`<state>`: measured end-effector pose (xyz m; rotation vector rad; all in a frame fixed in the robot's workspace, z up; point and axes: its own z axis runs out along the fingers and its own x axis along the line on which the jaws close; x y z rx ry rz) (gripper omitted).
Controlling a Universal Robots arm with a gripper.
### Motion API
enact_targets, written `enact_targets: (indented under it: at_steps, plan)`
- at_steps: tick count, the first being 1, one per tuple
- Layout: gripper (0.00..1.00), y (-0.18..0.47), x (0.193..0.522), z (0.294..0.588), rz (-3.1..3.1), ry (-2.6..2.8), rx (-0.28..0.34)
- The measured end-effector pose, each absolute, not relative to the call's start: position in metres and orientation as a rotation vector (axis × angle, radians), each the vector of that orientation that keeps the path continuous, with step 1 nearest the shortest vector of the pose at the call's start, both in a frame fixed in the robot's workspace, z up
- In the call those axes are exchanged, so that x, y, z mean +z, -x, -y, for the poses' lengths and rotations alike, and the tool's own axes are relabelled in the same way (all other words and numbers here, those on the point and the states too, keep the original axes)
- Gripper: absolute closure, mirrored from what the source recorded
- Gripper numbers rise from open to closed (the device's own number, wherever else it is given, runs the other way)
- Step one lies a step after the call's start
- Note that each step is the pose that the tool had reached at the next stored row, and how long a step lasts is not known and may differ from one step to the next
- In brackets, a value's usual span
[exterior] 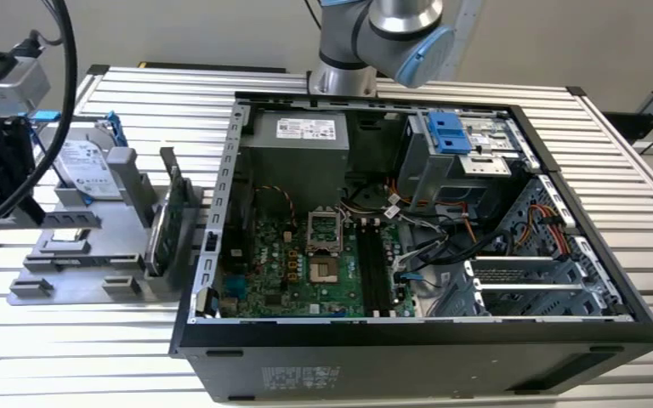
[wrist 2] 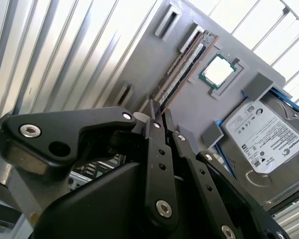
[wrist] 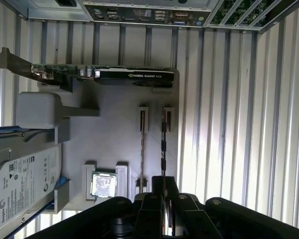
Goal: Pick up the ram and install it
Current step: 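Pick up the ram and move it above insertion slot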
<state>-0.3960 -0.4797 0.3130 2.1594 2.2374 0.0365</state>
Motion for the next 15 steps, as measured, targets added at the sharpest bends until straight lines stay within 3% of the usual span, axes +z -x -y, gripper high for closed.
enact_targets:
  at_steps: [15]
  plan:
    - [1.0,0.396,0.3228,0.4797,-2.237,-2.159,0.036]
